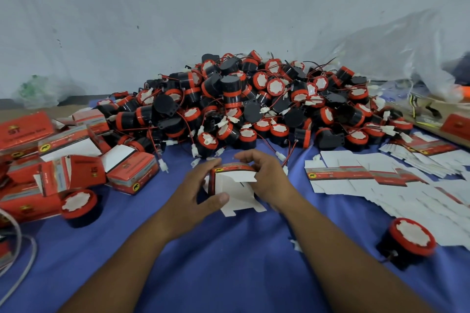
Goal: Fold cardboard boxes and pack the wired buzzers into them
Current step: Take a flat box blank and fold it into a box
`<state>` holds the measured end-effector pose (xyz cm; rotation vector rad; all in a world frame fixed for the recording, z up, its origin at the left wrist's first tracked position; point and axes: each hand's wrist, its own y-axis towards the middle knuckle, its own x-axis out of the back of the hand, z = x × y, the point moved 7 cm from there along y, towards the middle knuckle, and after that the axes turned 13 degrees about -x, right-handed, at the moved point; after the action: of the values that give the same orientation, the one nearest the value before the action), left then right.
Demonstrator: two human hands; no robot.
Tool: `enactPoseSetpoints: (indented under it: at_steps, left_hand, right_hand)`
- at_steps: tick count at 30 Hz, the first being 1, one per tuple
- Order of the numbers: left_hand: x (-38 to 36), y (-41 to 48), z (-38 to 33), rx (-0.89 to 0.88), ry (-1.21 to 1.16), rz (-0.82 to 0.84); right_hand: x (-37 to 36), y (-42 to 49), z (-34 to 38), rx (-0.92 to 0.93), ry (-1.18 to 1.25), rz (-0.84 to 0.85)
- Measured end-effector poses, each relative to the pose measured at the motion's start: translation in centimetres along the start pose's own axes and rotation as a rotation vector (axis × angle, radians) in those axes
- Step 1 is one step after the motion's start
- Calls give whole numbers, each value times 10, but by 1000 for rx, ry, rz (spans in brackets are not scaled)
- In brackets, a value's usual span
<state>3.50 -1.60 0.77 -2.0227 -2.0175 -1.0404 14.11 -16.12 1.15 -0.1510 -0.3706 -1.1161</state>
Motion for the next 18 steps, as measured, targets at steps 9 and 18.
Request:
enactPoseSetpoints:
  at_steps: [9, 18]
  left_hand:
    - [11, 3, 1, -5, 19, -178]
    - [20, 5, 17, 25, -186, -218]
  right_hand:
    - [-21, -6, 11, 33, -9, 123]
    - [-20, -6, 6, -40, 304, 307]
